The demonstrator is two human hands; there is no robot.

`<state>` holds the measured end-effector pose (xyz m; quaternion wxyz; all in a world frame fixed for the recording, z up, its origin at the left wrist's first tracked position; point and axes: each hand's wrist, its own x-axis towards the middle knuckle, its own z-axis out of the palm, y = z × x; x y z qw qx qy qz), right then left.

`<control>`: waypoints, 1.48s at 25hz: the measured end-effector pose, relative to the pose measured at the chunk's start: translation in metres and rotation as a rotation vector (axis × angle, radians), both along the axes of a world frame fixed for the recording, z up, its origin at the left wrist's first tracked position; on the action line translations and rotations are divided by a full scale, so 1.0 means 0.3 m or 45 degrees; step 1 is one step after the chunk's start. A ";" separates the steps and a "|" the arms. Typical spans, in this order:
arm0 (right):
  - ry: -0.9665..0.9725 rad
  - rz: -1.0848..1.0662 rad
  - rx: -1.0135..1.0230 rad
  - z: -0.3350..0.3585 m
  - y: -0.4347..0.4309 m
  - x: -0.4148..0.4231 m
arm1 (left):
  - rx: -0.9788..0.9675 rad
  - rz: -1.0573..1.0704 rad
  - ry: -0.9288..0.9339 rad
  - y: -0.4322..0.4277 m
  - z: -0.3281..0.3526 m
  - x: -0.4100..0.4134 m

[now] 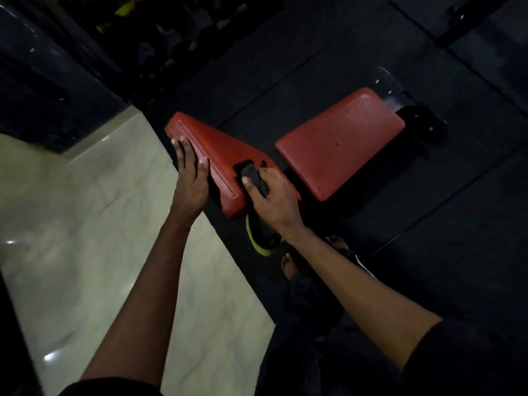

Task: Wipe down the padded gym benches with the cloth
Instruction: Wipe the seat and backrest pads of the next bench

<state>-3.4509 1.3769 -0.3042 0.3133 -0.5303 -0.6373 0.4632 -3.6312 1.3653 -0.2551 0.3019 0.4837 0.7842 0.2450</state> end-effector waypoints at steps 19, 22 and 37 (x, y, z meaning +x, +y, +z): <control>0.094 -0.231 -0.167 -0.294 -0.045 0.041 | 0.009 0.147 0.360 -0.095 -0.034 0.220; -0.074 -0.286 -0.362 -0.390 0.039 0.085 | 0.010 0.149 0.405 -0.092 -0.040 0.234; -0.179 0.005 -0.561 -0.441 0.181 0.111 | 0.135 0.368 0.461 -0.064 -0.072 0.295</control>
